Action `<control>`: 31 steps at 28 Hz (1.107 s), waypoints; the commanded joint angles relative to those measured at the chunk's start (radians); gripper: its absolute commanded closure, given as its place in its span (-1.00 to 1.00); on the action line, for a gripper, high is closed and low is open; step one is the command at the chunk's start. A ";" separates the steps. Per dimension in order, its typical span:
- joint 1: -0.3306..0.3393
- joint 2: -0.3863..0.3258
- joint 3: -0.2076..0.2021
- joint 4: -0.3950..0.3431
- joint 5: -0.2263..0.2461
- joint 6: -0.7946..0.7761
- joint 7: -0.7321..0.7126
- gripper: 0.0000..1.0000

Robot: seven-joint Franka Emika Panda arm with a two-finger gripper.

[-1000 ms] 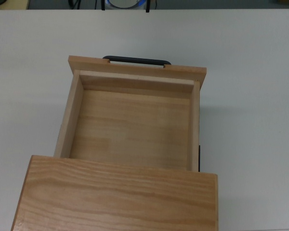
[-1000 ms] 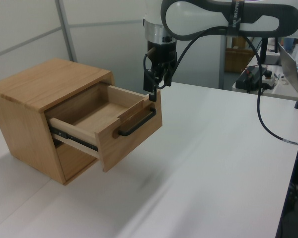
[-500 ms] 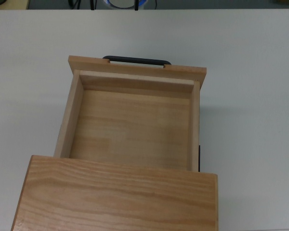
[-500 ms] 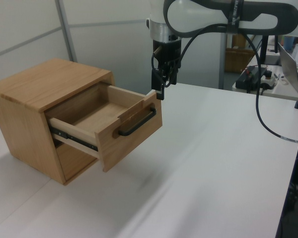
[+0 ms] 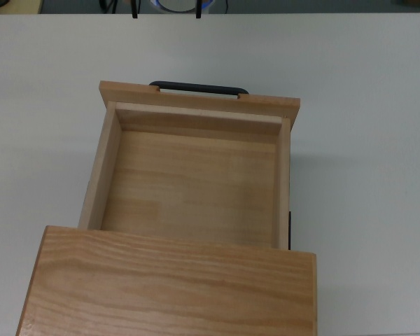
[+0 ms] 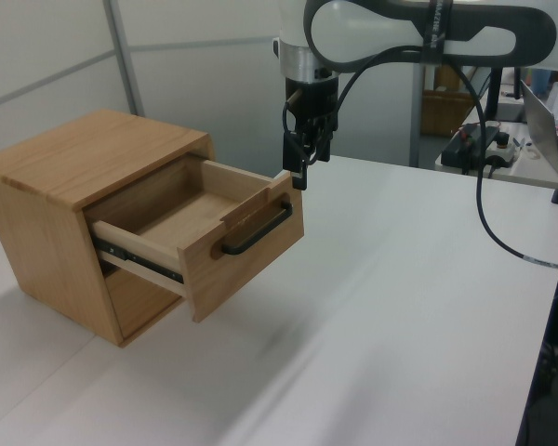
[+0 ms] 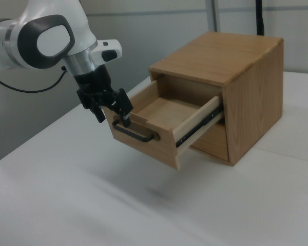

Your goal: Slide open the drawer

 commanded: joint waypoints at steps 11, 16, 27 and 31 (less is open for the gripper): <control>-0.021 -0.007 -0.020 0.022 0.023 -0.036 -0.018 -1.00; -0.021 -0.007 -0.017 0.022 0.023 -0.038 -0.014 -1.00; -0.021 0.007 -0.019 0.024 0.033 -0.062 0.004 -1.00; -0.021 0.007 -0.019 0.024 0.033 -0.067 0.005 -1.00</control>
